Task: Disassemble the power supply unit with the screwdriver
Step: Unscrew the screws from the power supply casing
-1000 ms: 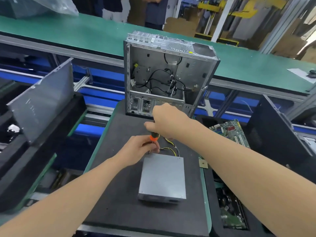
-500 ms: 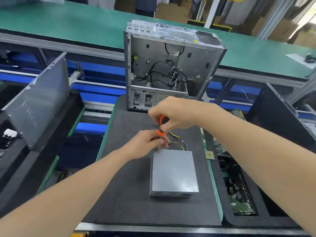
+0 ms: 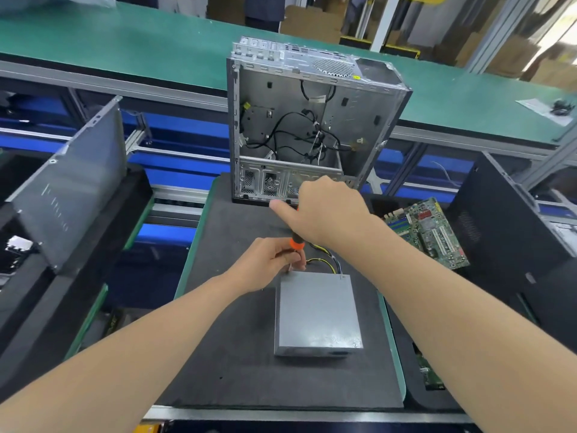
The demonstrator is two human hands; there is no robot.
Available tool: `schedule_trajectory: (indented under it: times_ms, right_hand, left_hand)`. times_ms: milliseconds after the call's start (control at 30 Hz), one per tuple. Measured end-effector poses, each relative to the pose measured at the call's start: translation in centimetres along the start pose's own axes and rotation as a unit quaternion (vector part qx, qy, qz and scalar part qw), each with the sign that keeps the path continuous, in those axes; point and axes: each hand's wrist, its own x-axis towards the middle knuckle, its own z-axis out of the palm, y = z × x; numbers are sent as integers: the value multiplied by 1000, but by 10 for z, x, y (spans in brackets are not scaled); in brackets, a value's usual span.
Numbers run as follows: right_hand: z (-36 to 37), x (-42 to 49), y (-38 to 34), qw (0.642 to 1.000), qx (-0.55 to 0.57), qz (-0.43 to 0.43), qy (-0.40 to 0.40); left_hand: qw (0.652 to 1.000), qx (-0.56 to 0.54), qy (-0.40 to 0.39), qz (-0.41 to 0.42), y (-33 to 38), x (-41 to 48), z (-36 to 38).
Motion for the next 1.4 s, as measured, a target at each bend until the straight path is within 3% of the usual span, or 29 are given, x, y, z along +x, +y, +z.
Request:
schedule_trajectory:
  times_ms: [167,400,700,833,933,1033,1133,1400]
  right_hand:
    - [-1,12,5,992,97,-36,-78]
    - [-9,20,23,972,92,-186,-113]
    - [-14,27,27,937,80,-296,-165]
    - [-10,15,26,961,69,-252,-93]
    - [-1,5,17,995,-6,-99,27]
    - [7,4,6,999,20,-25,9]
    - [5,12,9,994,84,-47,-48]
    - [-12,22,28,966,115,-177,-150]
  left_hand:
    - [999,-29,-17,-22,-2,-1,-3]
    - [999,-20,-23,-26,-2,3,-7]
    - [1000,-10,-26,-12,-2,0,-8]
    - [1000,25,-17,2,-2,0,-6]
    - [1000,14,-22,-4,-5,2,-5]
    - [1000,-6,-24,-12,-8,2,-5]
    - [998,-45,-27,-30,-6,0,-7]
    - [989,-143,-27,-15,13,3,-14]
